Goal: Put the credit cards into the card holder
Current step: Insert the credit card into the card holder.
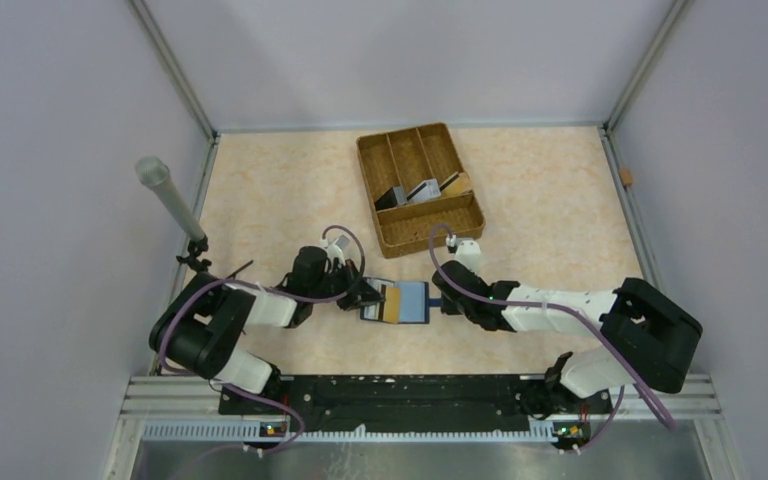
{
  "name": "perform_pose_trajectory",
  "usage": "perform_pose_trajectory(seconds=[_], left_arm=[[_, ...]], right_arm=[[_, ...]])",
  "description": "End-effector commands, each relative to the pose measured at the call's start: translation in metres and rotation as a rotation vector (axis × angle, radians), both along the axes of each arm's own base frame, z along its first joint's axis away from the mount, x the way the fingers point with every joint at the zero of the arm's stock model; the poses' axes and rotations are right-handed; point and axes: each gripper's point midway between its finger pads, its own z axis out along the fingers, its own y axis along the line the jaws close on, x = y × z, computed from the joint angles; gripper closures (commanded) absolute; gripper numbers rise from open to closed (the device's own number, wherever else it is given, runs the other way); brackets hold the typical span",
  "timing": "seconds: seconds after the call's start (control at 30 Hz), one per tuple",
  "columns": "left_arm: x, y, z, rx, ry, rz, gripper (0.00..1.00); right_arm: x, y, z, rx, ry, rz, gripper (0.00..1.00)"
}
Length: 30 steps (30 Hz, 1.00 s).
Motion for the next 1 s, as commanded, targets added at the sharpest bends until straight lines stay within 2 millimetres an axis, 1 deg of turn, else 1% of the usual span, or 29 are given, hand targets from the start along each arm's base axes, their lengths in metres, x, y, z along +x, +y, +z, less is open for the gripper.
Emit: perform_pose_trajectory(seconds=[0.0,0.17,0.37,0.67,0.97], left_arm=[[0.000,-0.002,-0.003,-0.020,-0.022,-0.022,1.00],[0.003,-0.004,-0.006,-0.025,-0.032,-0.024,1.00],[0.009,-0.004,-0.005,-0.032,-0.088,-0.016,1.00],[0.019,-0.001,-0.009,0.022,-0.149,-0.014,1.00],[0.021,0.000,-0.010,0.022,-0.181,-0.005,1.00]], right_arm=[[0.005,-0.001,0.005,0.006,-0.013,-0.017,1.00],[0.005,0.000,0.005,0.006,-0.012,-0.016,1.00],[0.005,0.001,0.005,0.015,-0.009,-0.013,1.00],[0.004,0.002,0.005,0.015,-0.007,-0.011,1.00],[0.005,0.004,0.005,0.014,-0.005,-0.006,1.00]])
